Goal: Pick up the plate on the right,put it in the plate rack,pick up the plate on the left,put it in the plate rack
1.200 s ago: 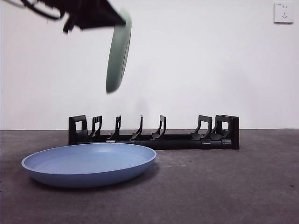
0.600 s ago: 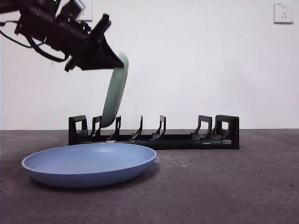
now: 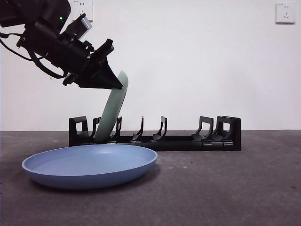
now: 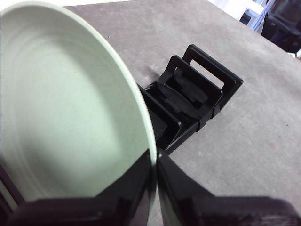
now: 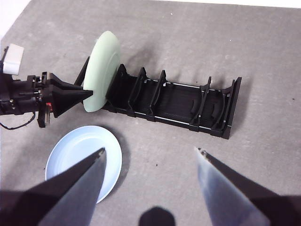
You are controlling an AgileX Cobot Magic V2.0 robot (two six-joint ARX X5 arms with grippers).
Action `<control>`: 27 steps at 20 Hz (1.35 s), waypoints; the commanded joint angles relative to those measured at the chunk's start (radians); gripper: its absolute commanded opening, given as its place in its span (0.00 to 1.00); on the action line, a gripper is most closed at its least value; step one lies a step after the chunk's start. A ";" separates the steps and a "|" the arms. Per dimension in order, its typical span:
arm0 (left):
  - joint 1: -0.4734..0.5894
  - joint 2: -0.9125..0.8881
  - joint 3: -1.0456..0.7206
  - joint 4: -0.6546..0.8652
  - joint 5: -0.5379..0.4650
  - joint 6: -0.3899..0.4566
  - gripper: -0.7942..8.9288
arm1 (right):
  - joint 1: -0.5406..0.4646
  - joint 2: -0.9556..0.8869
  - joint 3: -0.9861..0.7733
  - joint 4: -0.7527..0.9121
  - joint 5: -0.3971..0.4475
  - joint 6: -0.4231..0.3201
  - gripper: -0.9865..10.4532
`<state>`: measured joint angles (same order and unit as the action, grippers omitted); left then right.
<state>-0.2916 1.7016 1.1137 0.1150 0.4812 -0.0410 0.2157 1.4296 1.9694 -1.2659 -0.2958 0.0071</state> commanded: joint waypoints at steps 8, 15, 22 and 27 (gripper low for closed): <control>-0.016 -0.013 0.000 -0.047 0.017 0.016 0.31 | 0.001 0.008 -0.006 -0.026 -0.003 -0.010 0.37; -0.016 -0.235 0.000 -0.189 0.017 0.019 0.31 | 0.001 0.025 -0.006 -0.026 -0.006 -0.008 0.37; -0.025 -0.667 0.001 -0.544 0.069 0.164 0.33 | 0.101 0.172 -0.006 -0.044 -0.063 -0.011 0.37; -0.031 -0.895 0.001 -0.874 0.069 0.300 0.50 | 0.235 0.356 -0.012 -0.041 -0.018 -0.012 0.37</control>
<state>-0.3202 0.8055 1.1145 -0.7559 0.5480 0.2131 0.4473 1.7744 1.9694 -1.3079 -0.3141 0.0044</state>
